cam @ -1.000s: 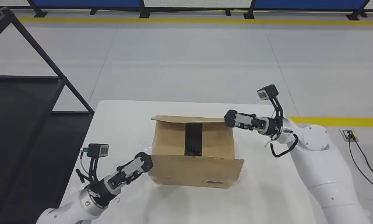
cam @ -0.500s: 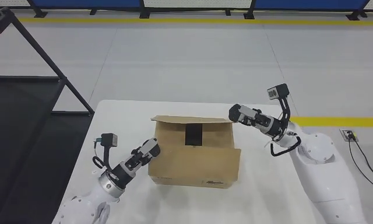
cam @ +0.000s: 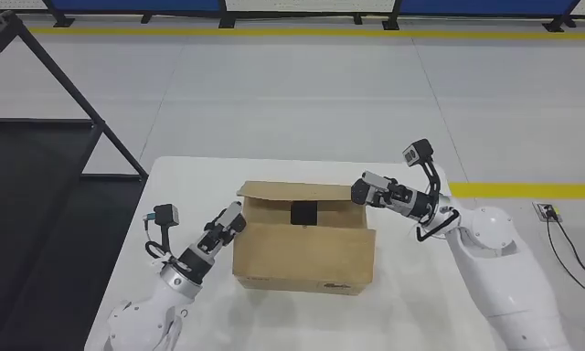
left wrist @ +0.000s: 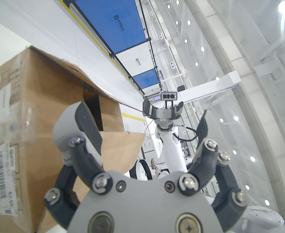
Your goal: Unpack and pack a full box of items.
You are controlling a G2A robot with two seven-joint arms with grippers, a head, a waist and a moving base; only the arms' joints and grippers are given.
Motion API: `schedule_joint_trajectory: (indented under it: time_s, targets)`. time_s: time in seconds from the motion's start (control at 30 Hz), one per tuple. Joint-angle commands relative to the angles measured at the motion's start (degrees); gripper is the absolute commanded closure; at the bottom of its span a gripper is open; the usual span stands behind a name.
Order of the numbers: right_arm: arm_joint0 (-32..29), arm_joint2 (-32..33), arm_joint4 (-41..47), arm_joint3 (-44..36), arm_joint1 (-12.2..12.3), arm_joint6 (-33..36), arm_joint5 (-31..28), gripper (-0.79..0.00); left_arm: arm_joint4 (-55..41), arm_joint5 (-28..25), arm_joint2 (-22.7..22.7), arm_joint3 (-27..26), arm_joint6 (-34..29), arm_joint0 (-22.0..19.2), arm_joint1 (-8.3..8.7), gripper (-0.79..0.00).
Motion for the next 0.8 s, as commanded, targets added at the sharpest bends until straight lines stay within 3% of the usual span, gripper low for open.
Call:
schedule_joint_trajectory:
  time_s: [0.0, 0.47, 0.77]
  targets:
    - [-0.74, 0.16, 0.66, -0.09, 0.12, 1.01, 0.70, -0.785, 0.62, 0.53, 0.83, 0.20, 2.24, -0.37, -0.23, -0.785]
    - [-5.36, 1.73, 4.86, -2.83, 0.91, 4.43, 5.87, -0.785, 3.12, 2.93, 4.93, 2.73, 6.99, -3.31, -1.43, -0.785]
    - [-6.26, 1.00, 3.64, -2.17, 1.05, 2.99, 8.12, -0.785, 1.78, 1.87, 3.80, 1.20, 8.09, -2.45, -1.76, -0.785]
